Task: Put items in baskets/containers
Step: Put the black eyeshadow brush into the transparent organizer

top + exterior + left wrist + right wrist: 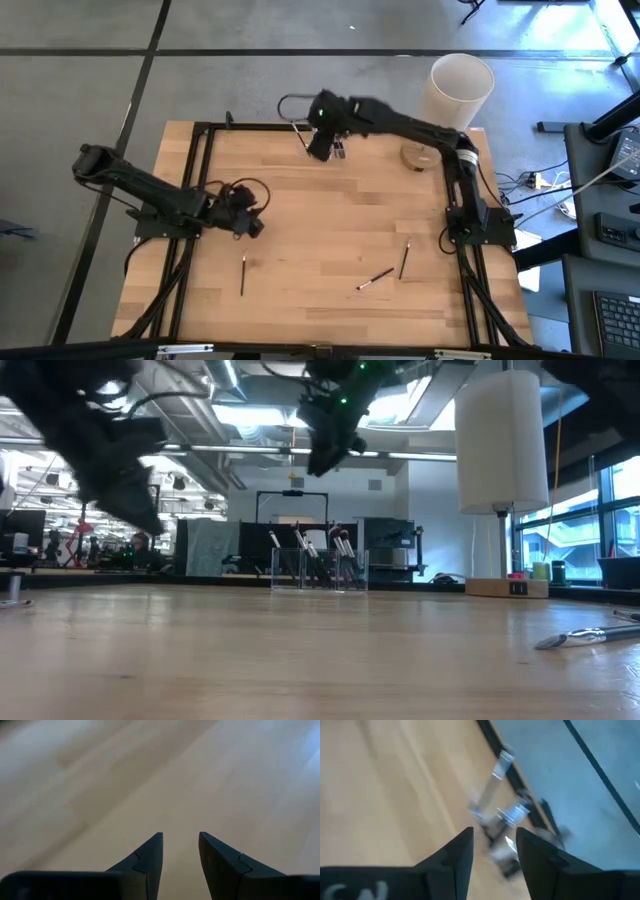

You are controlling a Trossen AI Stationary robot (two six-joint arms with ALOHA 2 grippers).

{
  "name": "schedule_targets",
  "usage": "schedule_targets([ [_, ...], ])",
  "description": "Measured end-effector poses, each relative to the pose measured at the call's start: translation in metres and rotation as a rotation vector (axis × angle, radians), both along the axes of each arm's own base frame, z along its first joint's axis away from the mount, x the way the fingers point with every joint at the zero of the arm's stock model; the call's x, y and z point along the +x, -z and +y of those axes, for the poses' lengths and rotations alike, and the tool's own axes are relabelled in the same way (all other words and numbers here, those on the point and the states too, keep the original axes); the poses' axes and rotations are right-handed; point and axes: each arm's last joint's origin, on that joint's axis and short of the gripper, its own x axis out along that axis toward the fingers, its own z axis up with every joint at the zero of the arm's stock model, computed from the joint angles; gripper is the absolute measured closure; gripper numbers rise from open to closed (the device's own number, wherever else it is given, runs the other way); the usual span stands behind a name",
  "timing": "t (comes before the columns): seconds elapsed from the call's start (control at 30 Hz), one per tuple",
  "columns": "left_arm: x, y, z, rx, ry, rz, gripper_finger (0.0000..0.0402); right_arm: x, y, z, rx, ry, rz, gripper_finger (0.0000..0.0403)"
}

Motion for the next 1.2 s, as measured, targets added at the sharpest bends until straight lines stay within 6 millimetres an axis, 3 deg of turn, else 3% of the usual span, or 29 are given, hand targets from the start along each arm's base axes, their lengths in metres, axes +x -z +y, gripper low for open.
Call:
schedule_targets([
  [0.13,-0.012,0.011,-0.010,-0.132,-0.036,0.029,0.0293,0.013,0.032,0.047,0.070,-0.122,-0.095,0.0263],
  [0.3,-0.017,0.017,-0.018,-0.284,-0.026,0.077,0.0299,0.004,0.057,0.105,0.110,-0.224,-0.159,0.0263],
  [0.4,-0.019,0.018,-0.022,-0.366,0.075,0.152,0.0300,-0.011,0.070,0.125,0.143,-0.240,-0.136,0.0263],
  [0.6,-0.021,0.016,-0.025,-0.481,0.075,0.169,0.0300,-0.066,0.088,0.138,0.183,-0.117,-0.102,0.0263],
  [0.77,-0.018,0.015,-0.022,-0.363,0.055,0.101,0.0300,-0.124,0.116,0.162,0.269,-0.172,-0.017,0.0263],
  [0.93,-0.005,0.005,-0.018,-0.092,0.051,-0.081,0.0300,-0.158,0.131,0.192,0.418,-0.252,0.078,0.0263],
  [1.03,0.005,-0.003,-0.016,0.032,0.118,-0.157,0.0300,-0.170,0.133,0.201,0.481,-0.148,0.177,0.0263],
  [1.2,0.021,-0.016,-0.015,0.112,0.232,-0.259,0.0300,-0.183,0.138,0.202,0.583,0.179,0.269,0.0263],
])
